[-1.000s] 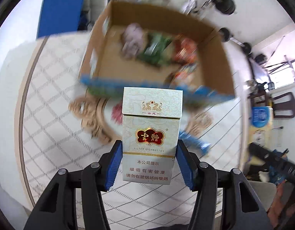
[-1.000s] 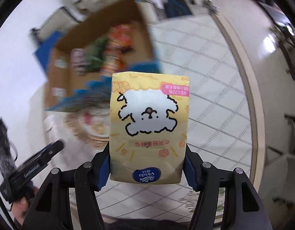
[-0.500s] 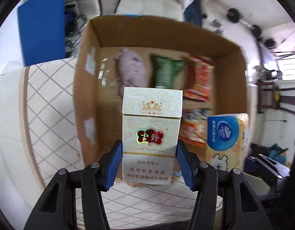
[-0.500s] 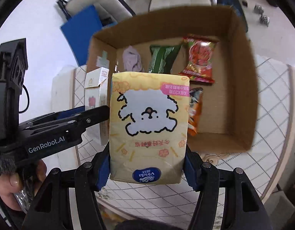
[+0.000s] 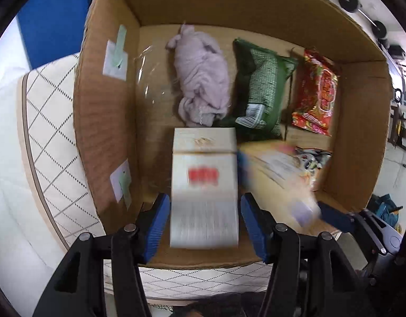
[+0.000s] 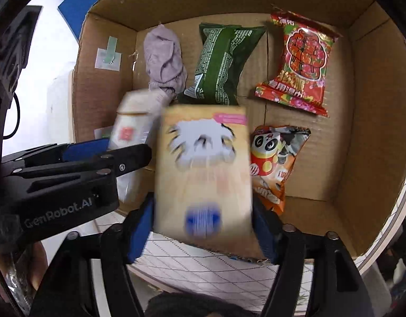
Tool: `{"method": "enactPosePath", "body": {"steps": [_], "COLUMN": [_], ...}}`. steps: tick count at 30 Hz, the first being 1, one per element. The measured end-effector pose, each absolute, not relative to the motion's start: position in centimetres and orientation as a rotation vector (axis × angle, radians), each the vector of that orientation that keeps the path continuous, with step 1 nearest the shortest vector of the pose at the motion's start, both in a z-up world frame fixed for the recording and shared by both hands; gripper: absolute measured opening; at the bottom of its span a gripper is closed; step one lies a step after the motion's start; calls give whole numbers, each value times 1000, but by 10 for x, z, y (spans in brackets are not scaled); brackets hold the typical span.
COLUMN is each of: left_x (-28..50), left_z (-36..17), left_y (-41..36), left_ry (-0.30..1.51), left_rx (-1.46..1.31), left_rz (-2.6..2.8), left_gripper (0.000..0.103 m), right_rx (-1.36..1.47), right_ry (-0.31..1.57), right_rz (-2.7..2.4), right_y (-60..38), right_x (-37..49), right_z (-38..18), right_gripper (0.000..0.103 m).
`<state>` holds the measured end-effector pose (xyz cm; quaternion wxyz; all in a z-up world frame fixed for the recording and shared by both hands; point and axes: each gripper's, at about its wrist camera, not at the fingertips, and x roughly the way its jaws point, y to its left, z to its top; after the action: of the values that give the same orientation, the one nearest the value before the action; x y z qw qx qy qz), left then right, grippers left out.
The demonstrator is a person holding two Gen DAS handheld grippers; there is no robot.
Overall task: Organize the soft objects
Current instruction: 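Grasp cigarette pack with left tool while right grasps tissue pack, place both in box, then grasp the blue stick snack with the right tool and stand it in the box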
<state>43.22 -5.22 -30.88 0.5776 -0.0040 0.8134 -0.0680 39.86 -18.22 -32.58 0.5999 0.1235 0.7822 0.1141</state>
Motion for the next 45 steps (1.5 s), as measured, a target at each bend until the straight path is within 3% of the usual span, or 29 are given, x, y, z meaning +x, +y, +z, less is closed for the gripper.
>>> {"method": "enactPosePath", "body": {"steps": [12,25,27,29,31,34,45], "left_x": [400,348,343,337,333,325,310], "left_z": [-281,-206,-196,-190,-185,-175,-150], "left_y": [-45,-31,-29,-29,-30,-31,-37], "left_ry": [1789,1475,1454,1429,1405,1362,1268], "left_rx": [-37,-27,-41,-37,-4,18,21], "left_rz": [-140,-99,-104,-101,-83,-68,-60], "left_gripper": [55,55,62,85,89,98,101], "right_rx": [197,92,80,73,91,107,95], "right_ry": [1713,1518,1493,1464,1432,1406,1297], "right_rz": [160,49,39,24,19,18,16], "right_y": [-209,-224,-225,-226,-230,-233,-232], "right_x": [383,332,326,322,318,313,296], "right_z": [-295,-253,-246,-239,-230,-220,-183], "right_gripper": [84,84,84,84,97,98,98]}}
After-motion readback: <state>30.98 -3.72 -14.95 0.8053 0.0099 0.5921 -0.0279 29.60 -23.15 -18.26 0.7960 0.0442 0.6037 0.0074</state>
